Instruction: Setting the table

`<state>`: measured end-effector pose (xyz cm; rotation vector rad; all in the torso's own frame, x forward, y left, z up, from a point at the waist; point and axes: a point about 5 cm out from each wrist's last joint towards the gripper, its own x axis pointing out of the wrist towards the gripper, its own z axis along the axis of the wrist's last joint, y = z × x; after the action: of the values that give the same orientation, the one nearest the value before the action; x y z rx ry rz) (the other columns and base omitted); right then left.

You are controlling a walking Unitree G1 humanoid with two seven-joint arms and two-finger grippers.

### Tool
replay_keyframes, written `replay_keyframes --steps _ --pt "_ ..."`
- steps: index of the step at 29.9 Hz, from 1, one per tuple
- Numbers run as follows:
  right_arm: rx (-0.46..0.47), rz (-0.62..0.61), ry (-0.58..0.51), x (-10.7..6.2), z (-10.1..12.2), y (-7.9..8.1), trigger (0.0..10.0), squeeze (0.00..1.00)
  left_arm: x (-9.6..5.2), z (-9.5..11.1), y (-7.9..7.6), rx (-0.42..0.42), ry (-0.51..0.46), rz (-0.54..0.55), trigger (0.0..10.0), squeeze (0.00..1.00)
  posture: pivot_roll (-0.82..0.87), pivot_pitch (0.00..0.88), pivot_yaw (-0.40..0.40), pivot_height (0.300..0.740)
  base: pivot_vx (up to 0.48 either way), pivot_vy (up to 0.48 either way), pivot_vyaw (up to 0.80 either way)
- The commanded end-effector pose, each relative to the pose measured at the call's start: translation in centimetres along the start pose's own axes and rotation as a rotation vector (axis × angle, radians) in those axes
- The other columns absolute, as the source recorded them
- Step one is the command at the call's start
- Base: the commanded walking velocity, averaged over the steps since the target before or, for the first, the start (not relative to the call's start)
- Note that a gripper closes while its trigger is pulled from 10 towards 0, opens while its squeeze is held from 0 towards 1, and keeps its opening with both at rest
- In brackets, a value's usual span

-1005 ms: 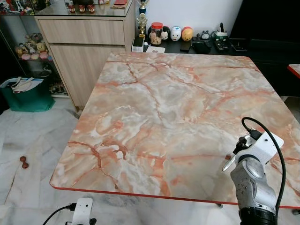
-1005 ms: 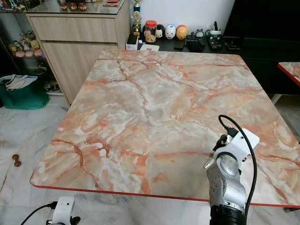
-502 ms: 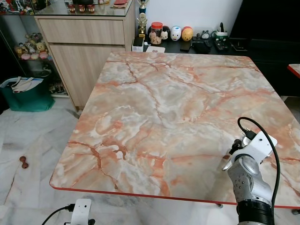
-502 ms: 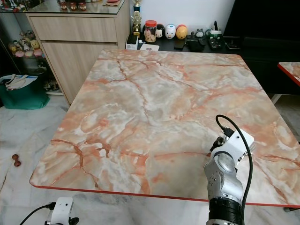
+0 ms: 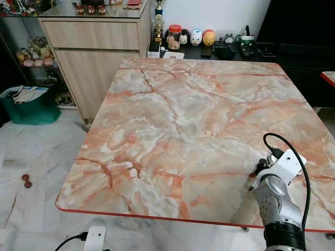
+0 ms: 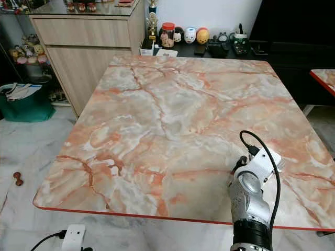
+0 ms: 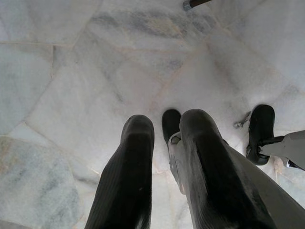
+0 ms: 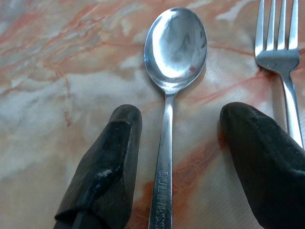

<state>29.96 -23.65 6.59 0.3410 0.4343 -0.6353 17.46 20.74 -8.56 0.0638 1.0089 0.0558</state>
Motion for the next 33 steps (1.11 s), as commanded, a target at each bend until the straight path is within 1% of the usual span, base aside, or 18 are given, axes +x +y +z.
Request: replay_keyframes --steps 1,7,8,9,15,24,33 --pt "-0.008 0.007 0.01 0.12 0.01 0.12 10.0 0.0 -0.12 -0.6 0.47 0.006 0.019 0.009 10.0 0.0 -0.03 0.0 -0.044 0.74 0.0 0.0 0.0" --pt "-0.015 0.011 0.021 0.19 -0.31 0.15 10.0 0.0 -0.14 -0.41 0.93 0.004 0.013 0.009 10.0 0.0 -0.03 0.0 -0.045 0.74 0.0 0.0 0.0" --pt "-0.016 0.01 0.023 0.2 -0.34 0.14 2.7 0.0 -0.15 -0.37 1.0 0.004 0.013 0.009 10.0 0.0 -0.03 0.0 -0.045 0.74 0.0 0.0 0.0" --pt "-0.016 0.01 0.022 0.2 -0.34 0.13 0.0 0.0 -0.15 -0.35 1.03 0.003 0.013 0.009 10.0 0.0 -0.03 0.0 -0.045 0.74 0.0 0.0 0.0" --pt "-0.015 0.006 0.022 0.22 -0.35 0.12 0.0 0.0 -0.13 -0.26 1.09 0.0 0.014 0.007 10.0 0.0 -0.03 0.0 -0.045 0.74 0.0 0.0 0.0" --pt "-0.021 0.006 0.024 0.23 -0.44 0.11 0.0 0.0 -0.06 -0.19 0.65 0.002 0.017 0.007 10.0 0.0 -0.03 0.0 -0.044 0.74 0.0 0.0 0.0" --pt "-0.05 0.01 0.004 0.16 -0.38 0.26 0.0 0.0 -0.01 0.1 0.53 0.001 0.012 0.007 10.0 0.0 -0.03 0.0 -0.045 0.74 0.0 0.0 0.0"
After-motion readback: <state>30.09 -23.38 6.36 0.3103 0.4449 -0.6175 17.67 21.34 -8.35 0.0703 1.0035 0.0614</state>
